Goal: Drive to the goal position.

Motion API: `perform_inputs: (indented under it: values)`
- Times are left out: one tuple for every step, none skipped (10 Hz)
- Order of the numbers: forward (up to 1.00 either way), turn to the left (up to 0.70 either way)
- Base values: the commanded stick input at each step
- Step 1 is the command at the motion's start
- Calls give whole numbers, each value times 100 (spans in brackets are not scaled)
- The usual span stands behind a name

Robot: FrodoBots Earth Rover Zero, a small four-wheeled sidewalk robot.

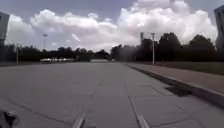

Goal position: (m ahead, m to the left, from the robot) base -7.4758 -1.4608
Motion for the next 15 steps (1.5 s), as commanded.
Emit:
perform_inputs:
  values:
    - [70, -12]
    - [70, -33]
    - [70, -26]
    - [70, -19]
    - [70, -12]
    - [70, -5]
    - [70, 0]
    - [70, 0]
    - [70, 0]
    - [70, 0]
    - [70, 0]
    - [70, 0]
    - [70, 3]
    - [70, 8]
    - [70, 13]
